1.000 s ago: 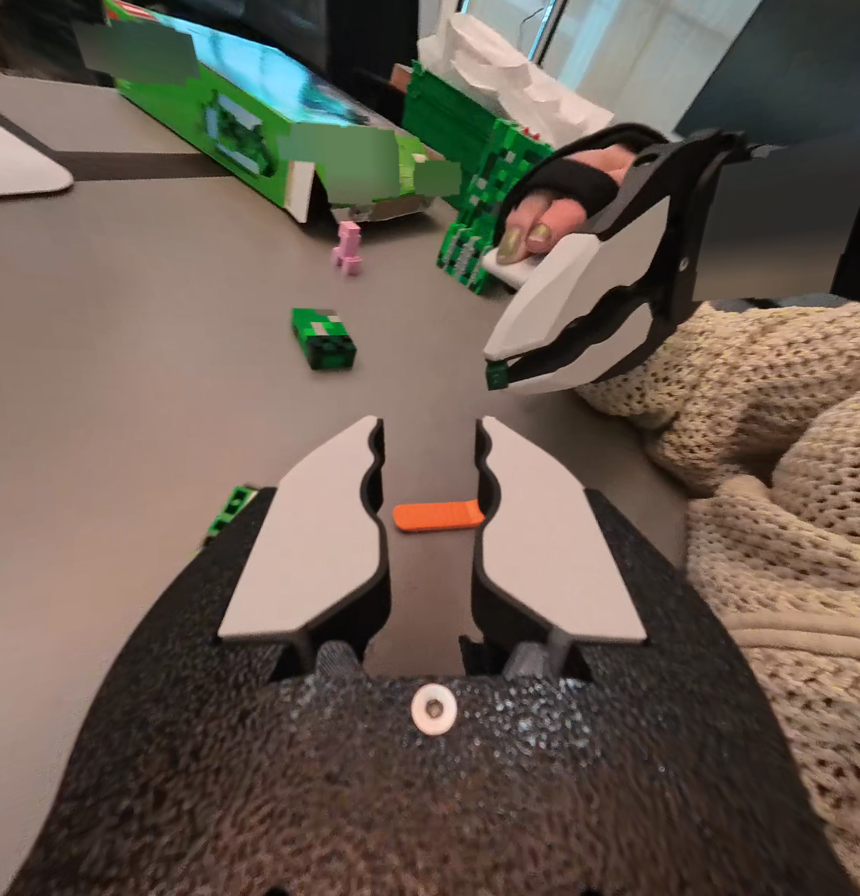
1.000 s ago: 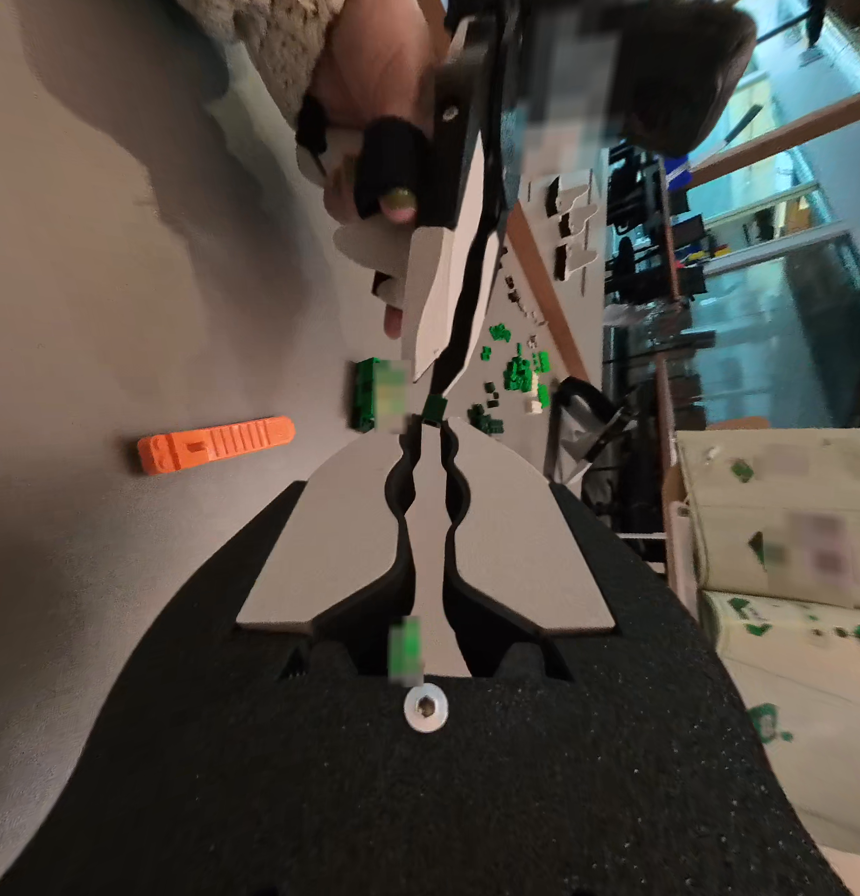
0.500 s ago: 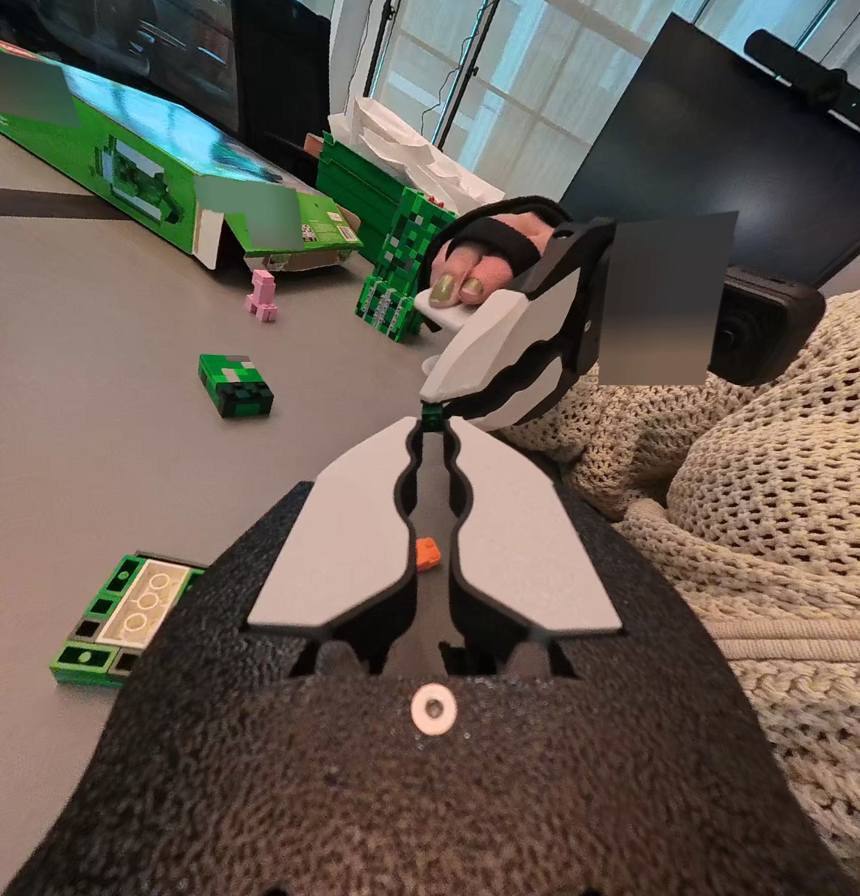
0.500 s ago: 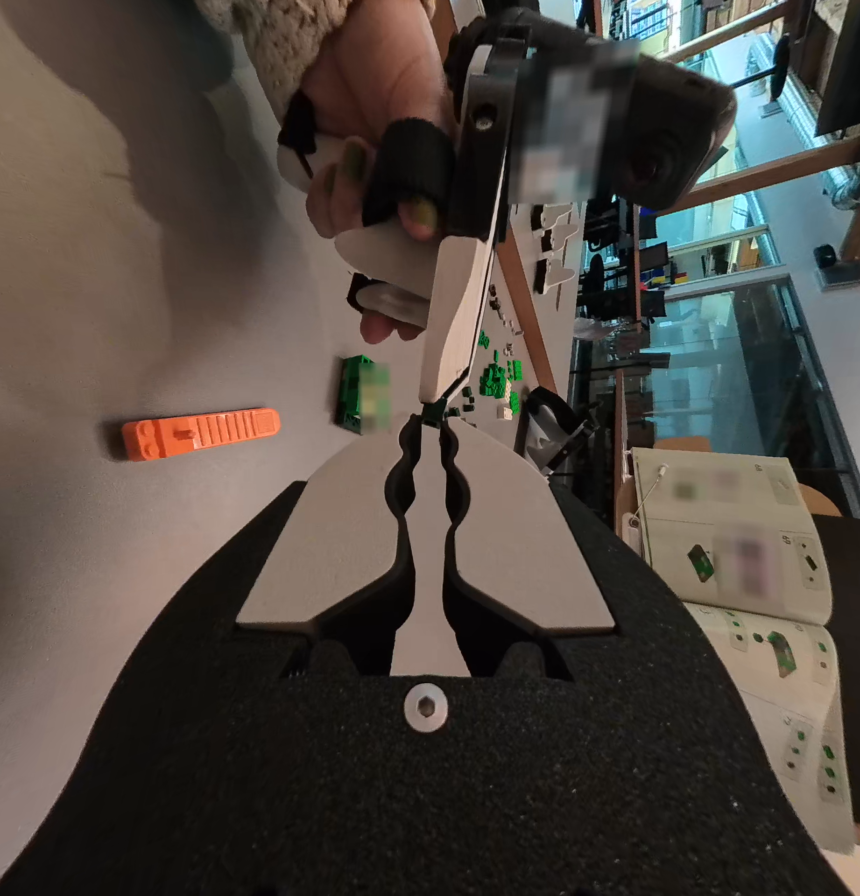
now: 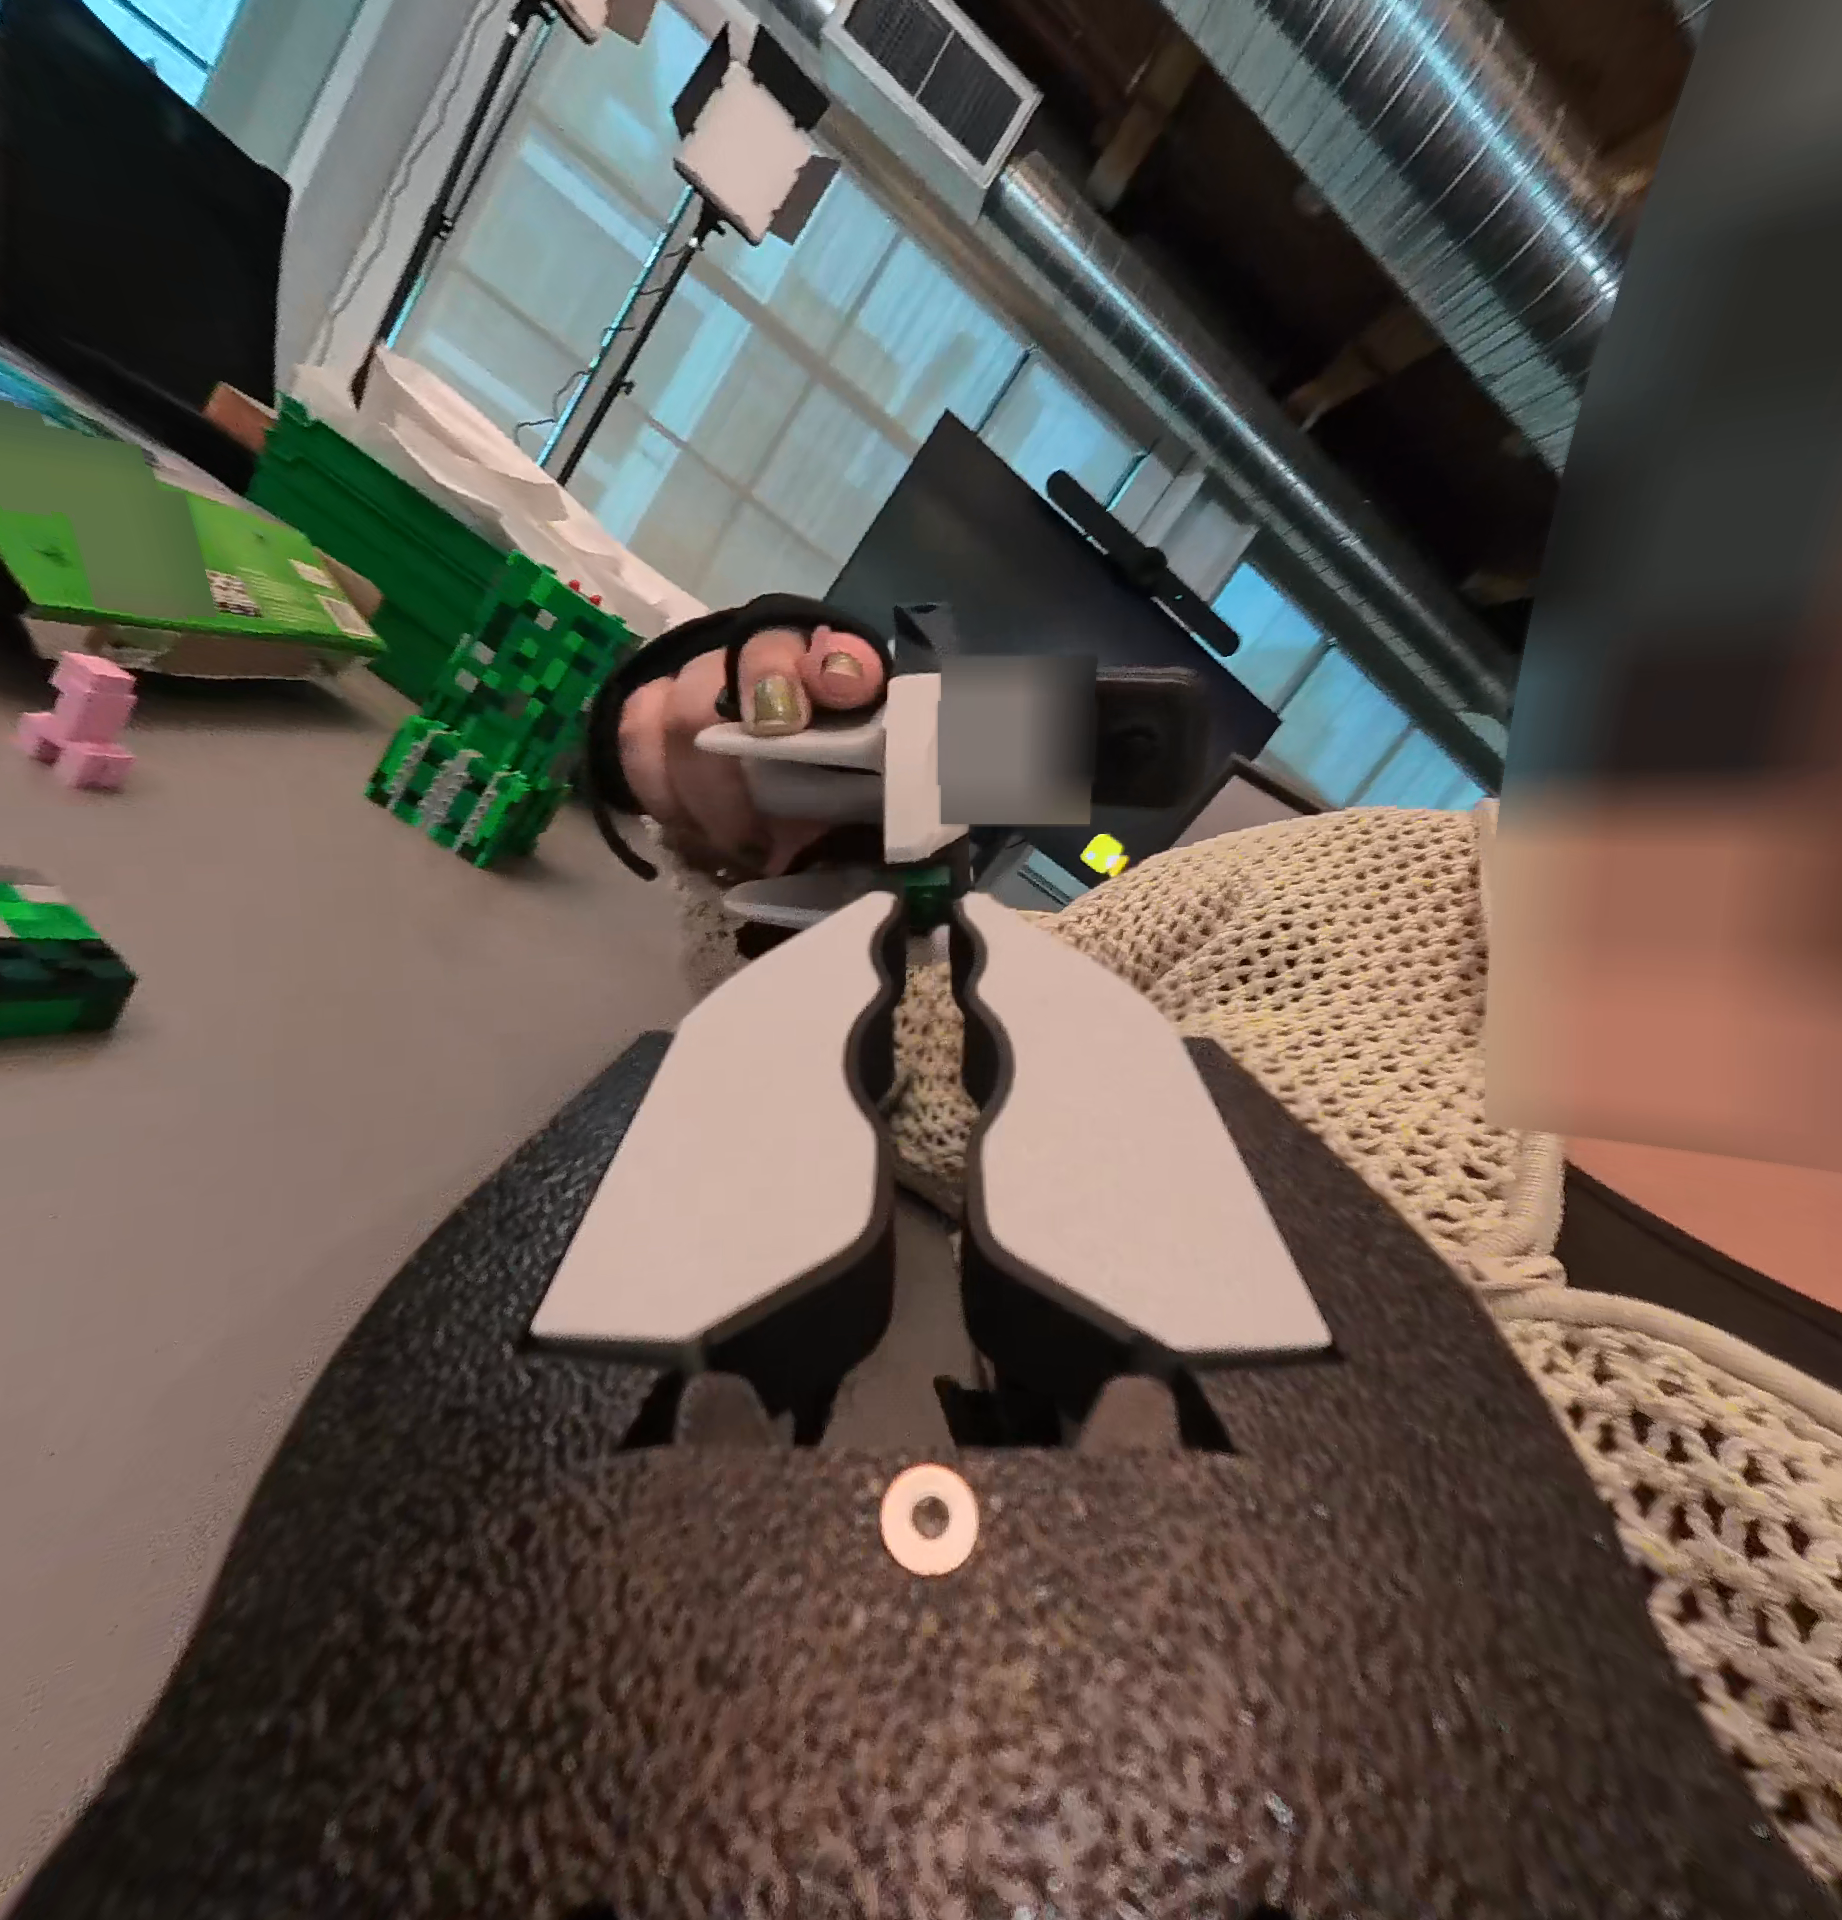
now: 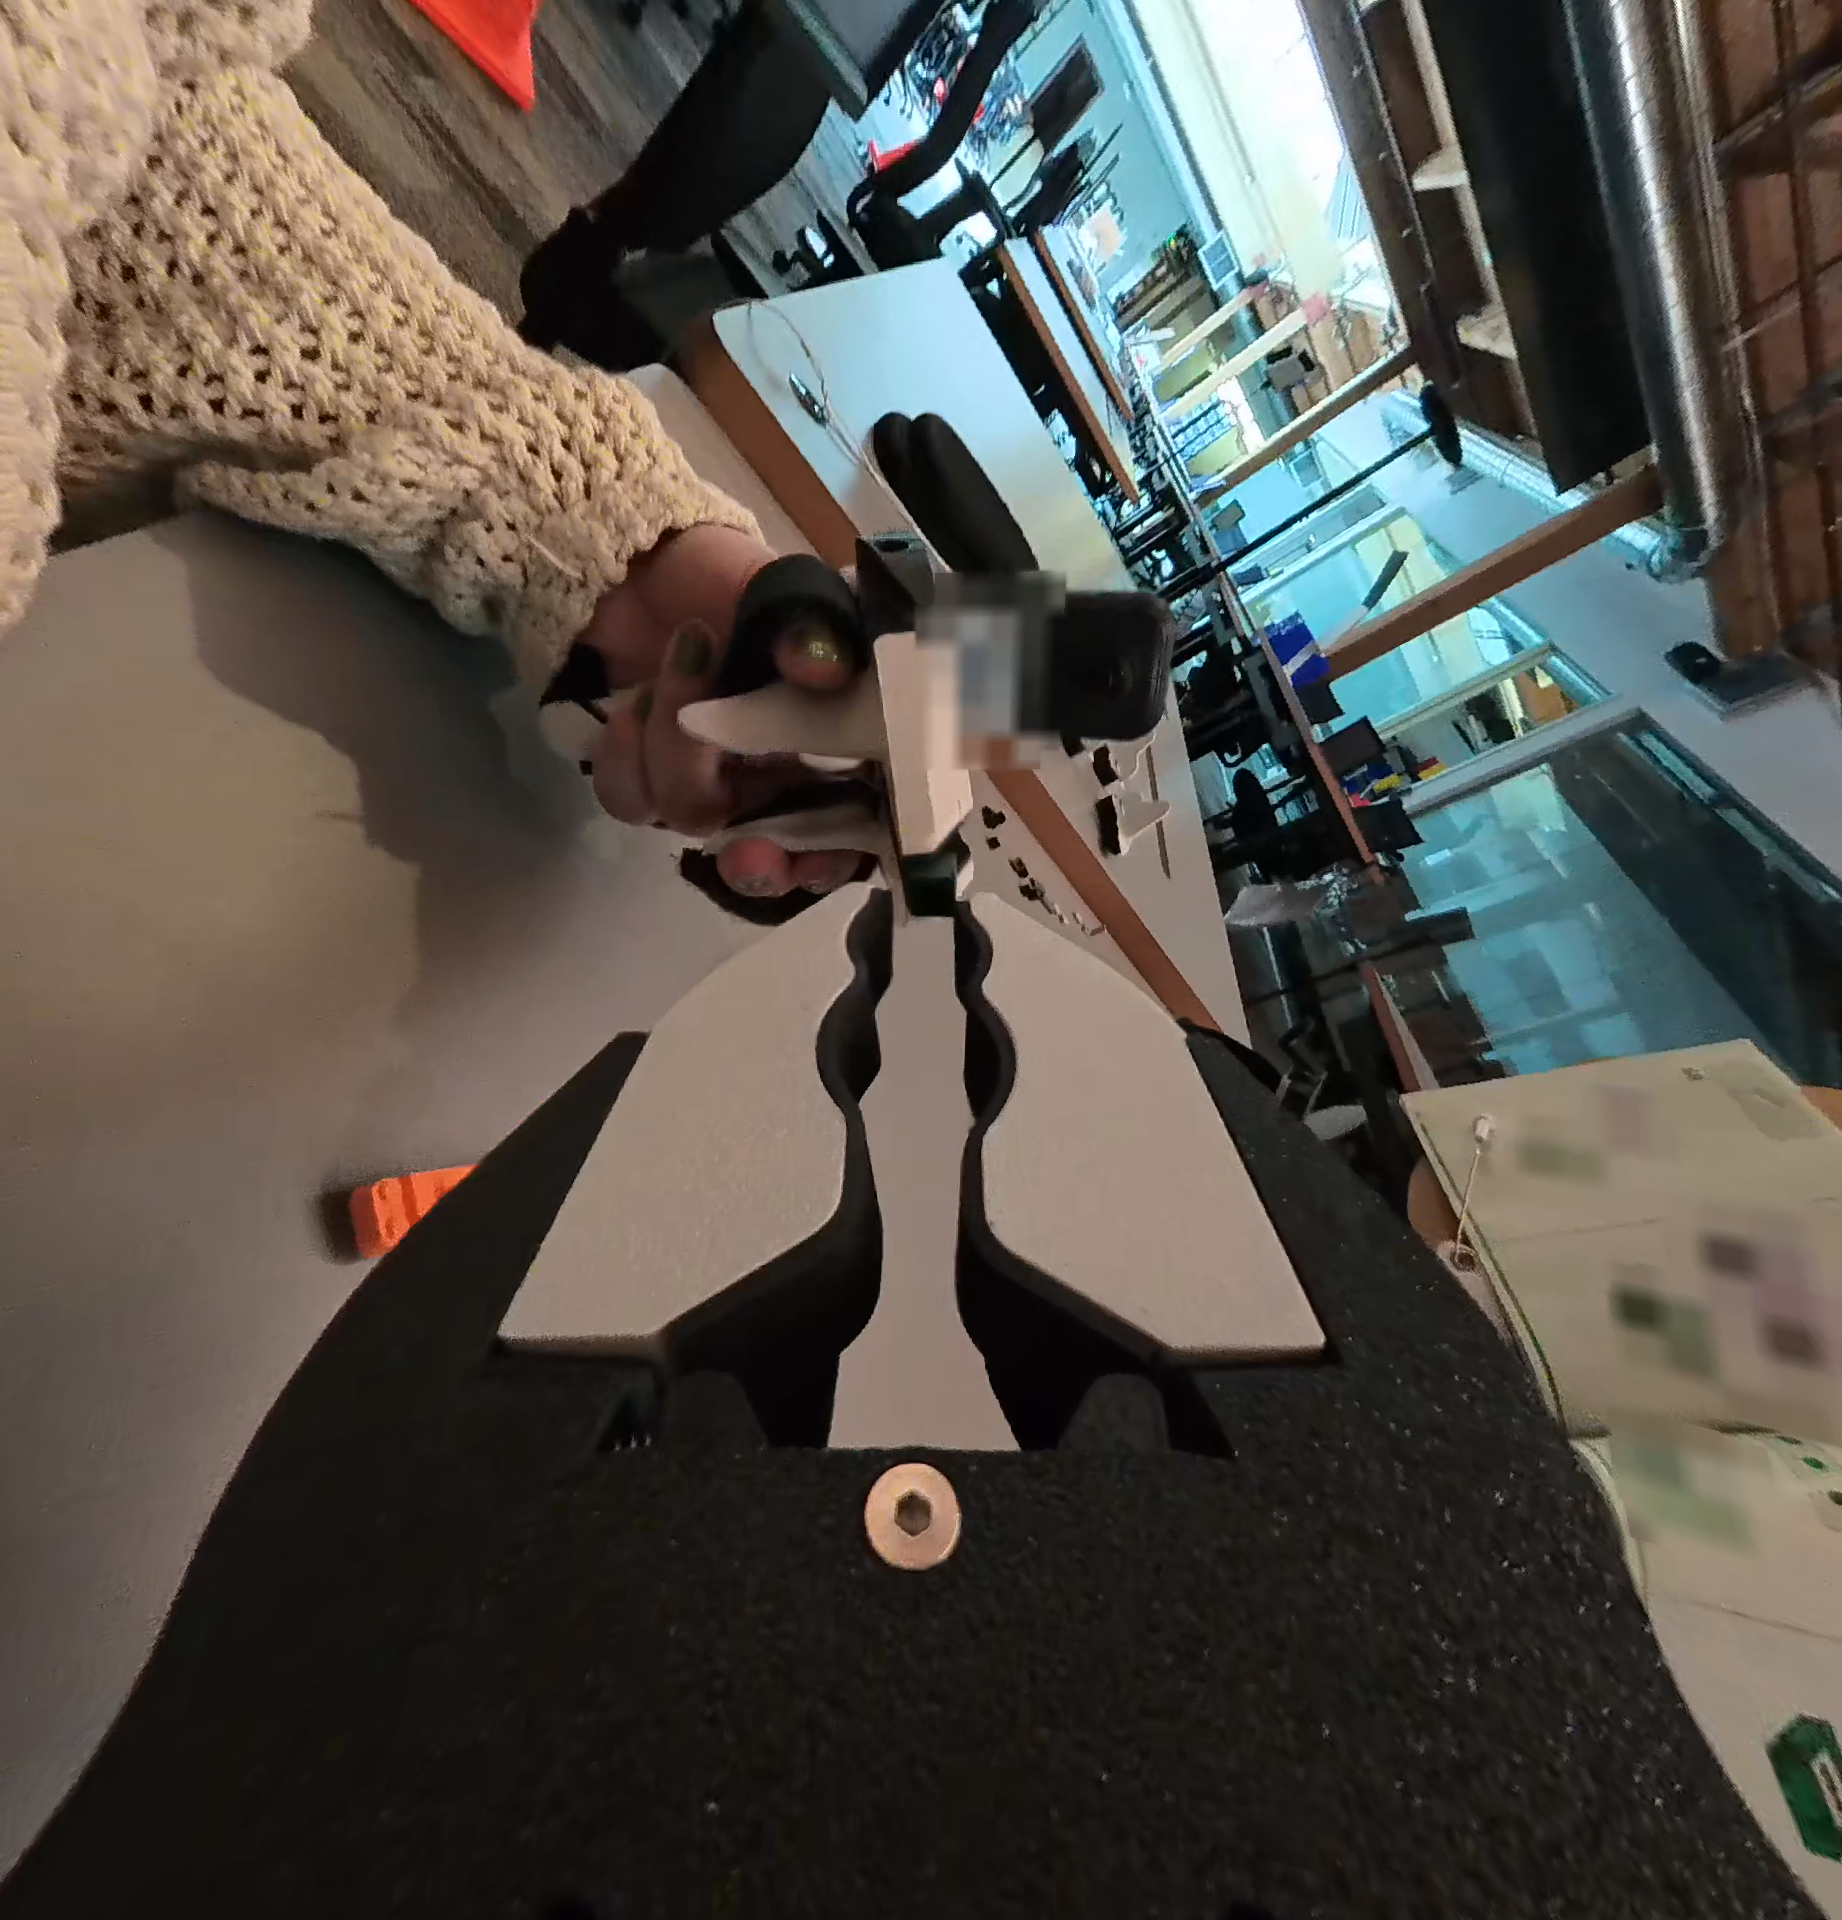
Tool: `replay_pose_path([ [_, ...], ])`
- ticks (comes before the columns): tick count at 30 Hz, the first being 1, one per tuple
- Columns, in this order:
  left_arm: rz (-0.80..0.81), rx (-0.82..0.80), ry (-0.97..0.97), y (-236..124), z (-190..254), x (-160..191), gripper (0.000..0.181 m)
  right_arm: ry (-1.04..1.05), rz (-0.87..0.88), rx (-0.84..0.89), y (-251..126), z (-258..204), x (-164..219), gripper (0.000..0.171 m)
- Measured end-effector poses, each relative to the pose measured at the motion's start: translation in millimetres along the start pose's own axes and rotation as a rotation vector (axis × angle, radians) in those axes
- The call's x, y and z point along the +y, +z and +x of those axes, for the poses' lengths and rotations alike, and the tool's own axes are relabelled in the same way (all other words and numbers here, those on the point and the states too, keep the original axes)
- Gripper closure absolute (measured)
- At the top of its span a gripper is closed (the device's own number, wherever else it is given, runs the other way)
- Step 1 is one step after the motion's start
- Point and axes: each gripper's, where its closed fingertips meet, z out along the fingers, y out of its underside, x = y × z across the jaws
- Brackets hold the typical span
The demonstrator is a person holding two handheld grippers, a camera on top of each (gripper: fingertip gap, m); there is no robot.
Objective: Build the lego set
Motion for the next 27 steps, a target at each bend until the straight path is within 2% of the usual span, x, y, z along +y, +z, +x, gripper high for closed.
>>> replay_pose_path([
  [23,0.001,0.009,-0.007,1.6,-0.9,2.6,0.173,-0.010,-0.008,-0.010,0.9,-0.4,-1.1,0.163],
  [24,-0.005,-0.030,0.020,0.3,-4.6,2.5,0.165,-0.014,-0.022,-0.010,1.4,-0.3,1.2,0.163],
  [25,-0.023,-0.095,0.057,-2.9,-11.2,2.8,0.146,-0.017,-0.039,-0.010,1.1,-0.1,4.4,0.163],
  [27,-0.088,-0.304,0.179,-17.8,-33.1,3.2,0.122,-0.004,-0.081,-0.014,-0.3,1.4,13.2,0.163],
])
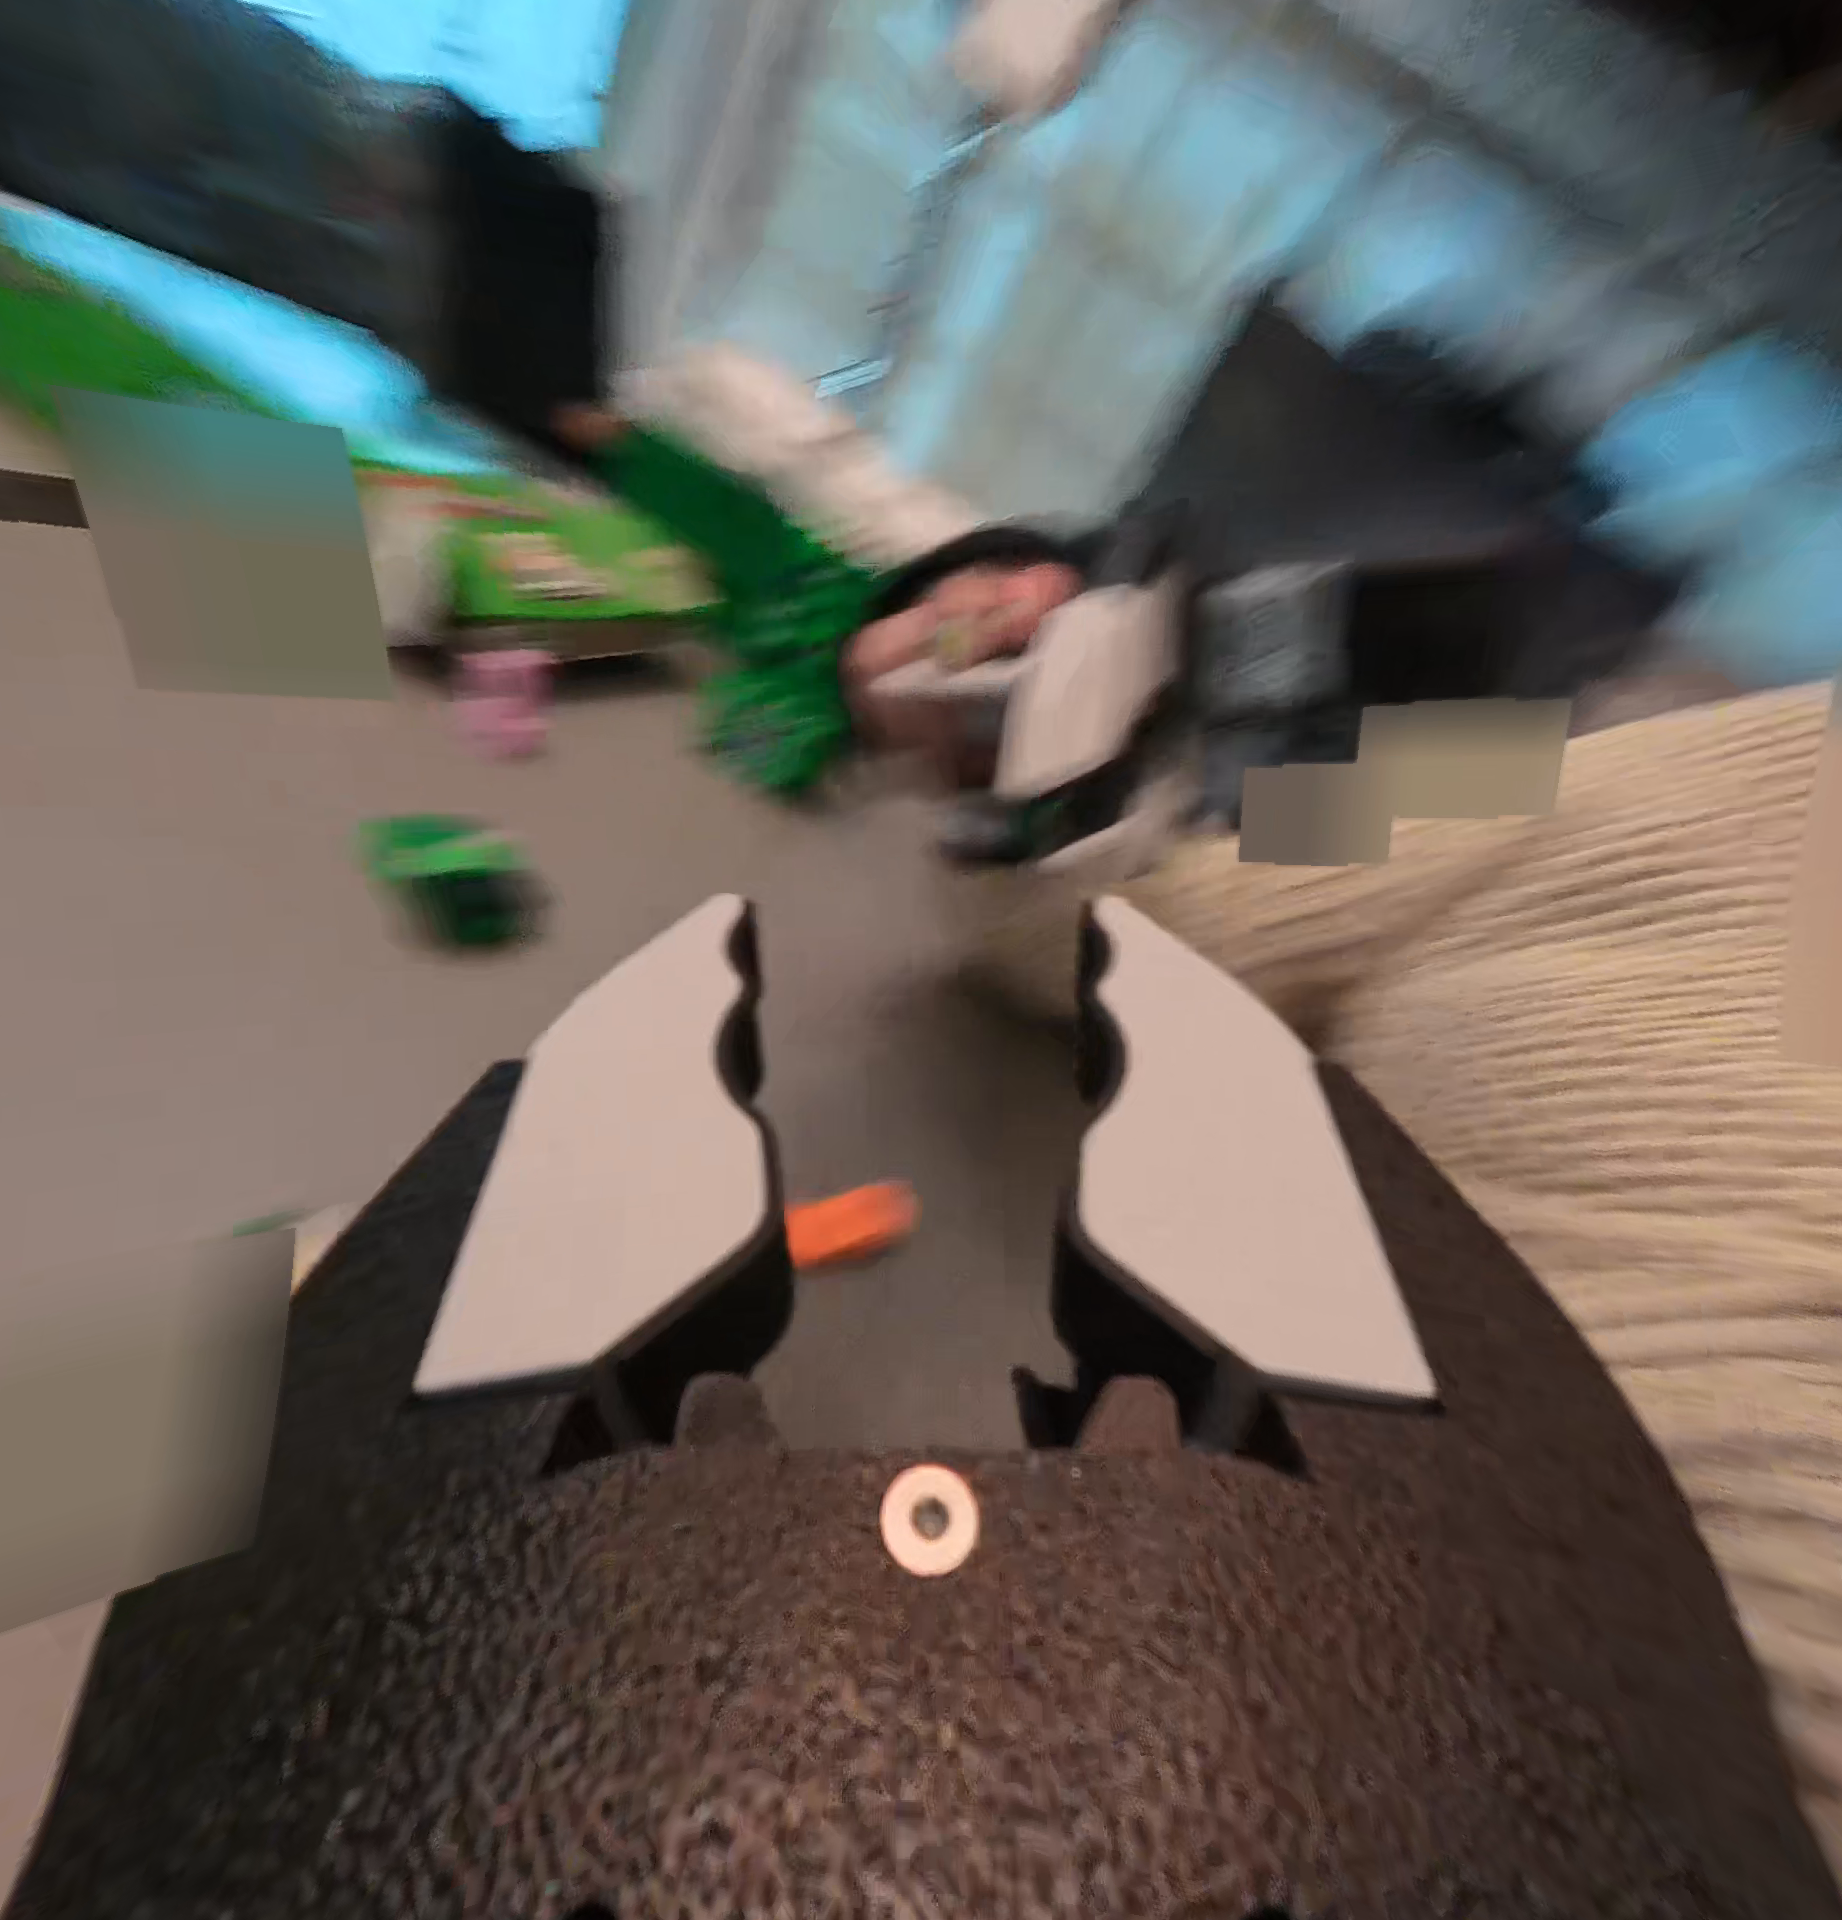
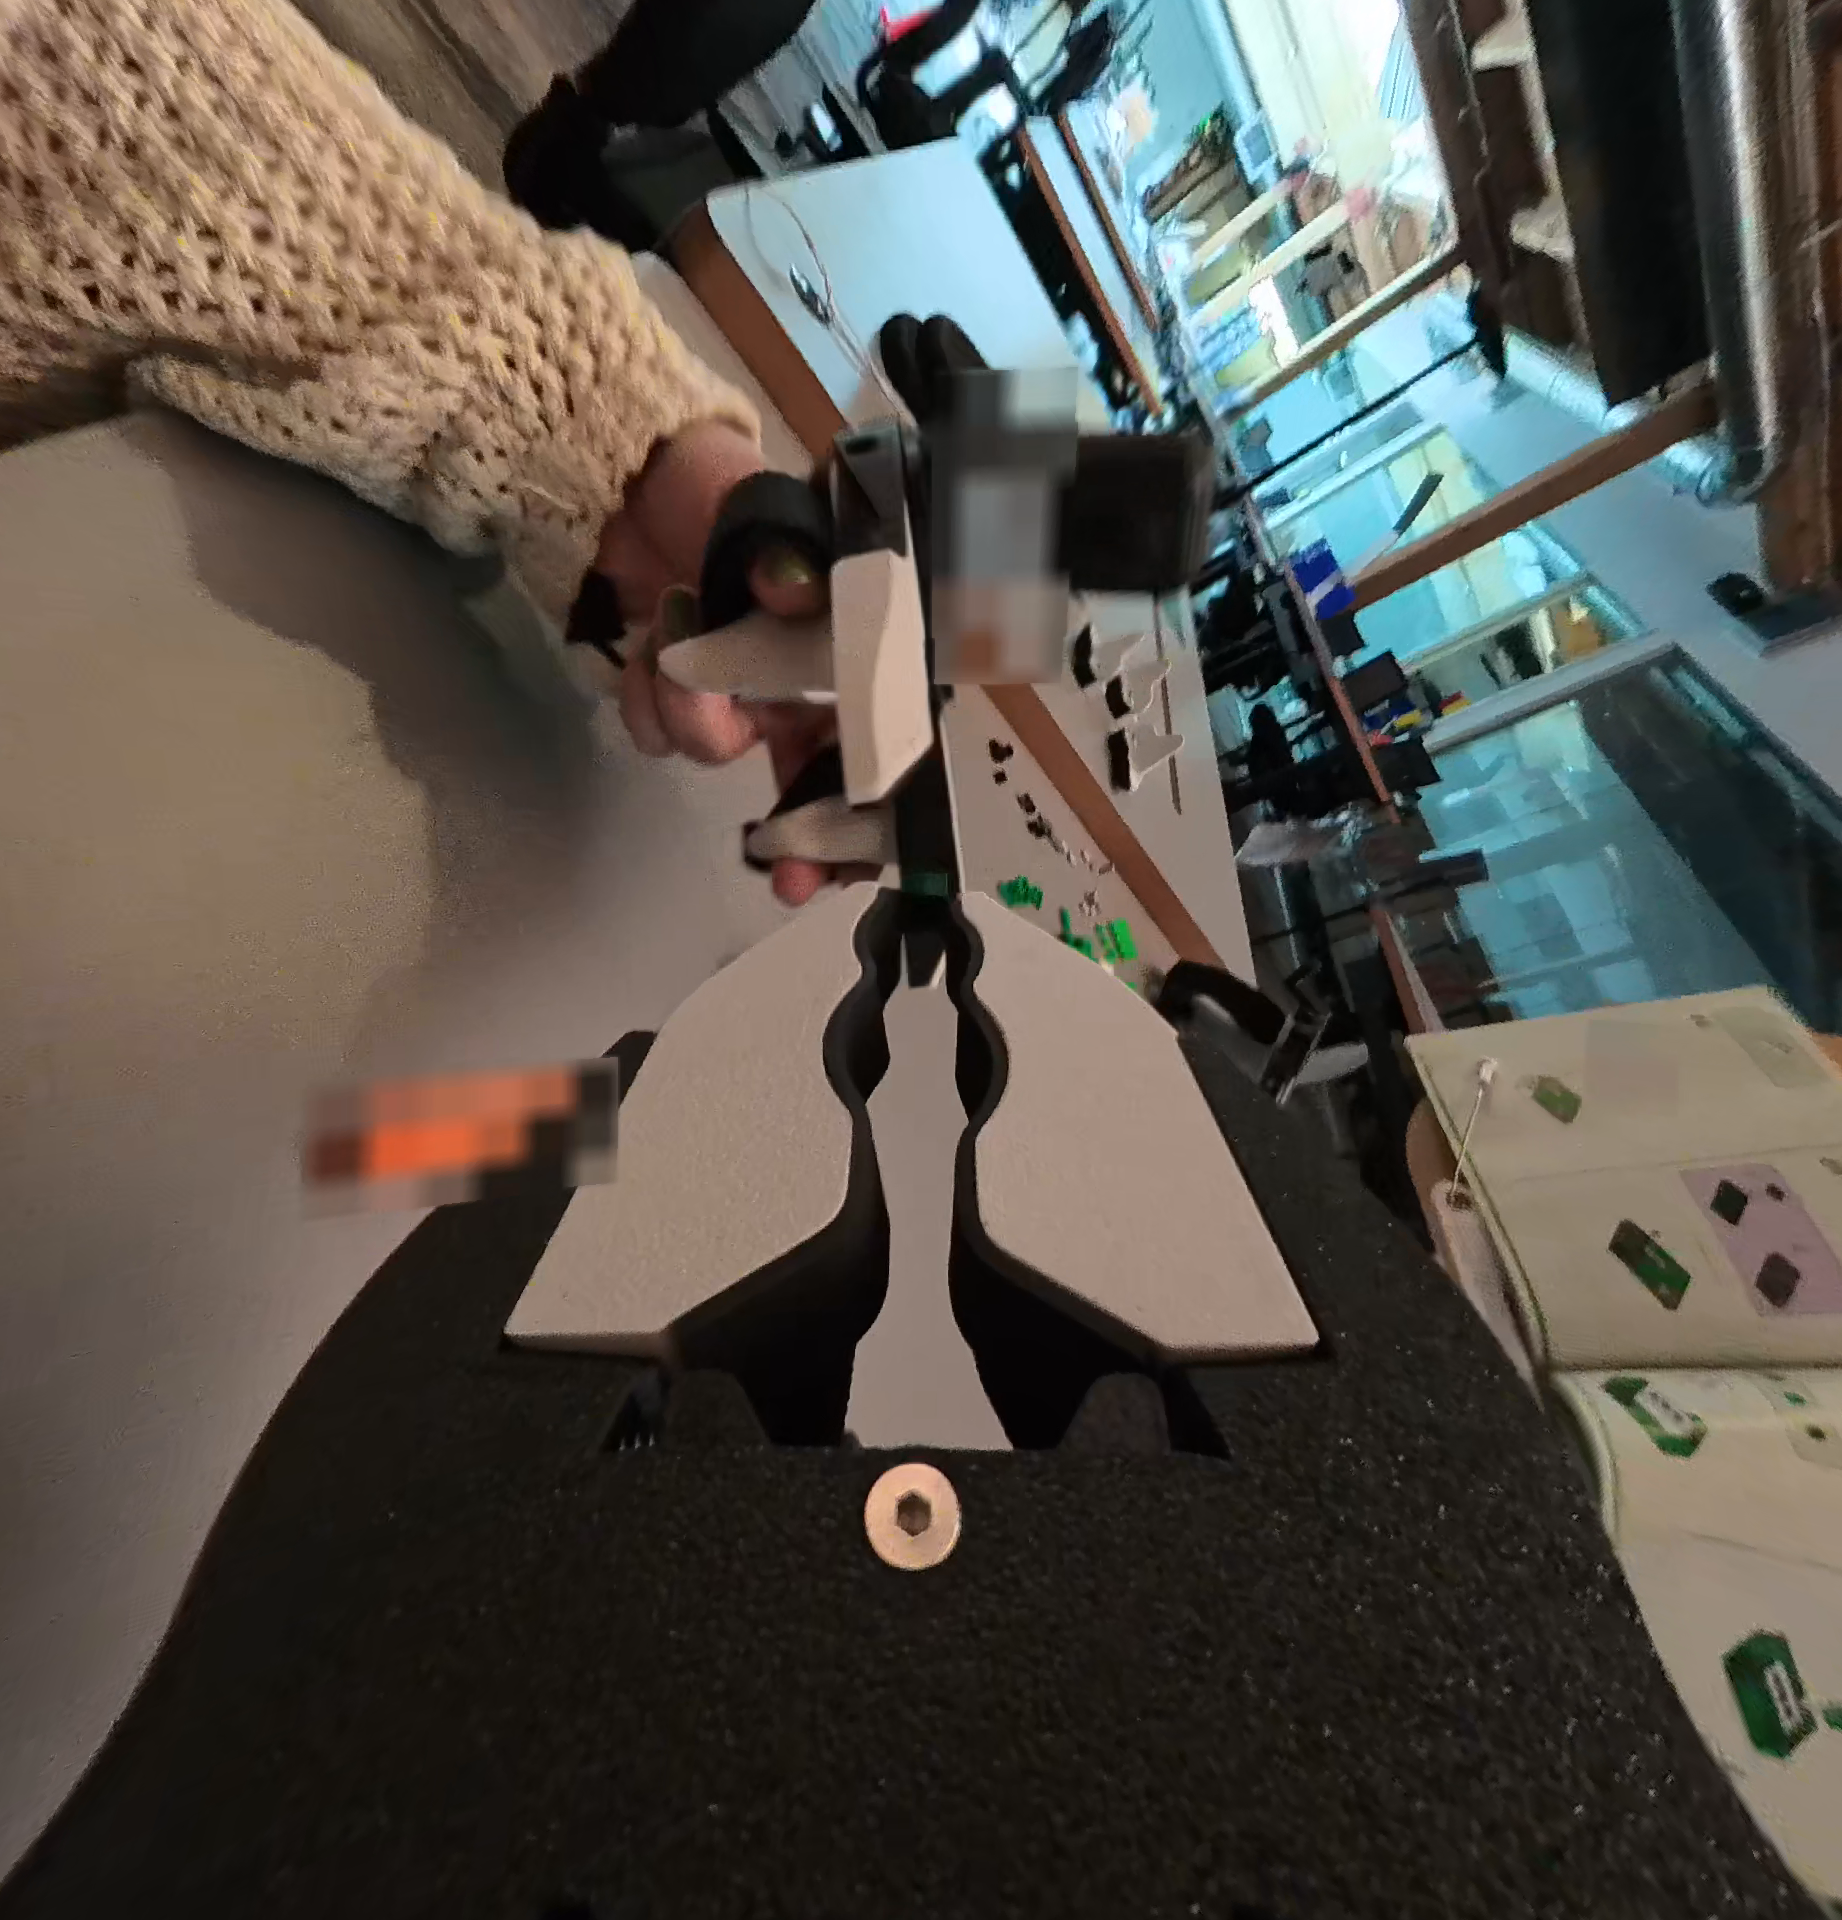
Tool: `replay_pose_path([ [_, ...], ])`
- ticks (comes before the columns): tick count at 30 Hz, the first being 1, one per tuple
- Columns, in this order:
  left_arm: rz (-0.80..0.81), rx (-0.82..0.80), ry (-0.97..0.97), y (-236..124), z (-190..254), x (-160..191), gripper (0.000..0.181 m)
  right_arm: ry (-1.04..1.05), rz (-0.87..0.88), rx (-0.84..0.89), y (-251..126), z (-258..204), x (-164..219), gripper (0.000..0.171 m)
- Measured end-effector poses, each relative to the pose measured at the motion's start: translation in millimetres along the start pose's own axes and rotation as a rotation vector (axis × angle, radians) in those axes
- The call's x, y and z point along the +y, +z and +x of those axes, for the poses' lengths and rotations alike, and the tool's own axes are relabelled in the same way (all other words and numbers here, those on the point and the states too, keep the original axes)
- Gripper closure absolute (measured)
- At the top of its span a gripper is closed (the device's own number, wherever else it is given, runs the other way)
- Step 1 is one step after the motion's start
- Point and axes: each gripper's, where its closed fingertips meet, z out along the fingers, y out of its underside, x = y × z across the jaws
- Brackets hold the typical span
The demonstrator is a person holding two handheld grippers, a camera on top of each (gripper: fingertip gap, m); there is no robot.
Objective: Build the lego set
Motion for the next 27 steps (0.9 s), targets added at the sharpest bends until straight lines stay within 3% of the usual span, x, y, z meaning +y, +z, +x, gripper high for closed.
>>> replay_pose_path([
  [3,-0.134,-0.408,0.287,-30.7,-48.2,5.4,0.116,0.040,-0.063,-0.013,-1.1,2.9,15.0,0.163],
  [5,-0.256,-0.529,0.441,-47.7,-62.8,13.1,0.121,0.066,-0.089,-0.035,-1.8,1.9,23.3,0.164],
  [9,-0.476,-0.528,0.450,-59.1,-81.0,43.5,0.107,0.143,-0.101,-0.080,-2.1,-2.2,33.6,0.163],
  [13,-0.584,-0.559,0.522,-62.9,-101.4,53.1,0.109,0.163,-0.125,-0.107,-1.6,-6.5,40.0,0.163],
  [27,-0.734,-0.513,0.487,-60.3,-120.5,69.0,0.130,0.185,-0.150,-0.160,2.5,-19.8,53.1,0.164],
])
